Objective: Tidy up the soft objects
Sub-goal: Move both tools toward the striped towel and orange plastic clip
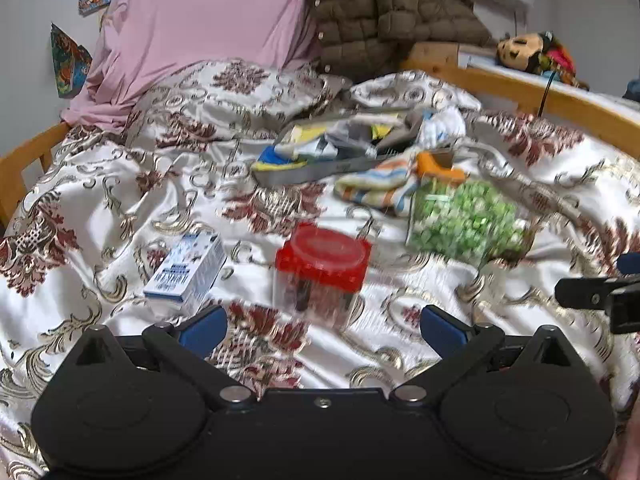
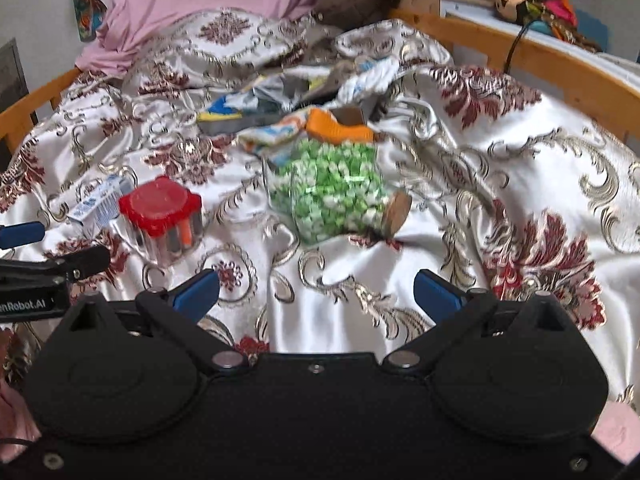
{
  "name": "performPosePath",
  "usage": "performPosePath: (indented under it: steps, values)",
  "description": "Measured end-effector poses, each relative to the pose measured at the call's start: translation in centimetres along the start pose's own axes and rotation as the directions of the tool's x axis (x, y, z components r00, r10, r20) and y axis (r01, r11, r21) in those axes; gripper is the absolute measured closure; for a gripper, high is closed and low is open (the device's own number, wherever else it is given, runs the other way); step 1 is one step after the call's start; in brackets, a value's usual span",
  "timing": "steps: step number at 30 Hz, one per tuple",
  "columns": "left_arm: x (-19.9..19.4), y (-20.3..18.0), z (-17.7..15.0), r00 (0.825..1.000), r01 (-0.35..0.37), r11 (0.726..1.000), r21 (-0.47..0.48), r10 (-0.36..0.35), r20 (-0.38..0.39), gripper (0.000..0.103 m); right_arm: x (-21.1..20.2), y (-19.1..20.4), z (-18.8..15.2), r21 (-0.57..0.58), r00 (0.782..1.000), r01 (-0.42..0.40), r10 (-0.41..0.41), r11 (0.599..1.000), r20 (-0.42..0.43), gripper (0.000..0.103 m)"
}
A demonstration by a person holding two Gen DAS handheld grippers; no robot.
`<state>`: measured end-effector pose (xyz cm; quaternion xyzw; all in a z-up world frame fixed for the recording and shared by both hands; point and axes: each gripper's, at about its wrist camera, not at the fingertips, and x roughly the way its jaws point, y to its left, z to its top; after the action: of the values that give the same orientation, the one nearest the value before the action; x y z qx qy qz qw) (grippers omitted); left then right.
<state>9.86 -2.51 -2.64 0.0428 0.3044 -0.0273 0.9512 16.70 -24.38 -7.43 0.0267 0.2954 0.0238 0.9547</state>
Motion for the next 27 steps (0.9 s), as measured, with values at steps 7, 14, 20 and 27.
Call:
performPosePath:
  steps: [7,14,20,27]
  values:
    - [1.0,0.4,-0.3,0.998,-0.021,1.0,-0.012,0.02,-0.065,0.001,1.2,0.1,-0.3,0.01,0.998,0.0,0.001,1.0,-0.065,0.001]
    - [1.4,0.6,-0.1,0.997,-0.028,0.999,-0.027,0.026,-0.066,0.001,2.3,0.2,-0.1,0.04,0.995,-0.046,0.049,0.998,-0.085,0.001]
    - [1.6,1.0,0.6,0.999,-0.044,0.998,-0.041,0.043,-0.026,0.001,2.9,0.3,0.4,0.051,0.996,-0.076,0.078,0.996,-0.05,0.001]
    - [2.1,1.5,1.3,0.998,-0.051,0.996,-0.068,0.053,0.015,0.001,3.6,-0.2,1.1,0.078,0.995,-0.095,0.097,0.992,-0.02,0.001]
